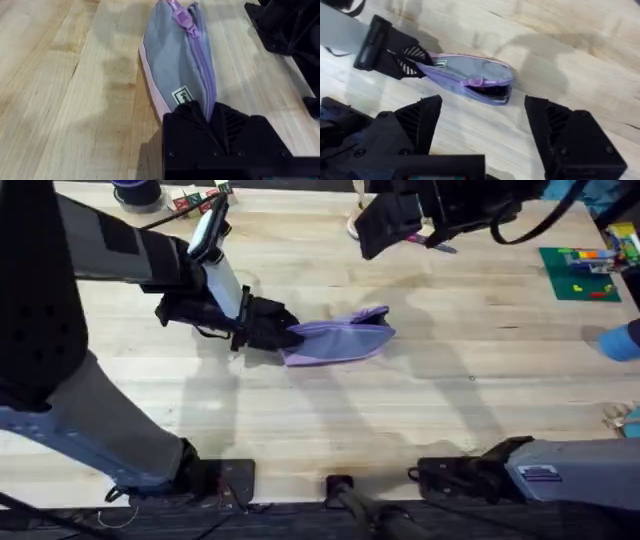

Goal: Unzip the bag, pick up the pens from the table one at a time and place them inside, then zip the bag closed.

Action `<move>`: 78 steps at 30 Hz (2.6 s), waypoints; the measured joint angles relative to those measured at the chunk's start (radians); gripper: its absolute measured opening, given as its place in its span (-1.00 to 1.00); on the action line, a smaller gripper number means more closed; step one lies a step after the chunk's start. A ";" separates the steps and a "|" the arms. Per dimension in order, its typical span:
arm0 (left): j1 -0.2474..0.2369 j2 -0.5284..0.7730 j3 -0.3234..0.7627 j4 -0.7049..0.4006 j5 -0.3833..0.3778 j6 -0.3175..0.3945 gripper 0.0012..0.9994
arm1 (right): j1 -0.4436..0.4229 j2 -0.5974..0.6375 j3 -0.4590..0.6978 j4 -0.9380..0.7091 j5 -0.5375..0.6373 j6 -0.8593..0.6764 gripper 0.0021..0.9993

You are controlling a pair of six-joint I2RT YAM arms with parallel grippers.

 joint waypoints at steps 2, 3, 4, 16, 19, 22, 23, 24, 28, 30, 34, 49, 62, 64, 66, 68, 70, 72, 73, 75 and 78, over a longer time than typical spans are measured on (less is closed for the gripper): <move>0.000 0.000 0.000 0.000 0.000 0.000 -0.92 | 0.004 0.000 0.000 0.000 -0.010 0.004 0.99; 0.000 0.000 0.000 0.000 0.000 0.000 -0.92 | 0.004 0.000 0.000 0.000 -0.013 0.005 0.99; 0.000 0.000 0.000 0.000 0.000 0.000 -0.92 | 0.004 0.000 0.000 -0.001 -0.015 0.006 0.99; 0.000 0.000 0.000 0.000 0.000 0.000 -0.92 | 0.004 0.000 0.000 -0.007 -0.023 0.131 0.99; 0.000 0.000 0.000 0.000 0.000 0.000 -0.92 | 0.004 0.000 0.000 -0.006 -0.023 0.250 0.99; 0.000 0.000 0.000 0.000 0.000 0.000 -0.92 | 0.004 0.000 0.000 -0.007 -0.023 0.363 0.99; 0.000 0.000 0.000 0.000 0.000 0.000 -0.92 | 0.004 0.000 0.000 -0.006 -0.023 0.394 0.99; 0.000 0.000 0.000 0.000 0.000 0.000 -0.92 | 0.004 0.002 0.000 -0.007 -0.023 0.418 0.99; 0.000 0.000 0.000 0.000 0.000 0.000 -0.92 | 0.007 0.015 0.000 -0.013 -0.023 0.474 0.99; 0.000 0.000 0.000 0.000 0.000 0.000 -0.92 | 0.007 0.029 0.000 -0.018 -0.023 0.488 0.99; 0.000 0.000 0.000 0.000 0.000 0.000 -0.92 | 0.017 0.056 0.000 -0.025 -0.023 0.503 0.99; 0.000 0.000 0.000 0.000 0.000 0.000 -0.92 | 0.046 0.196 0.000 -0.032 -0.026 0.505 0.99; 0.001 0.000 0.000 0.000 0.000 0.000 -0.92 | 0.053 0.334 0.000 -0.029 -0.026 0.382 0.99; 0.001 0.000 0.000 0.000 0.000 0.000 -0.92 | 0.053 0.346 0.000 -0.027 -0.026 0.364 0.98; 0.001 0.000 0.000 0.000 0.000 0.000 -0.92 | 0.053 0.354 0.000 -0.026 -0.026 0.346 0.97; 0.001 0.000 0.000 0.000 0.000 0.000 -0.92 | 0.053 0.357 0.000 -0.024 -0.026 0.333 0.97; 0.001 0.000 0.000 0.000 0.000 0.000 -0.92 | 0.054 0.358 0.000 -0.025 -0.026 0.322 0.96; 0.001 0.000 0.000 0.000 0.000 0.000 -0.92 | 0.056 0.358 0.000 -0.025 -0.026 0.314 0.96; 0.001 0.000 0.000 0.000 0.000 0.000 -0.92 | 0.057 0.358 0.000 -0.025 -0.026 0.309 0.96; 0.001 0.000 0.000 0.000 0.000 0.000 -0.92 | 0.060 0.358 0.000 -0.025 -0.026 0.298 0.96; 0.001 0.000 0.000 0.000 0.000 0.000 -0.92 | 0.060 0.358 0.000 -0.025 -0.026 0.290 0.96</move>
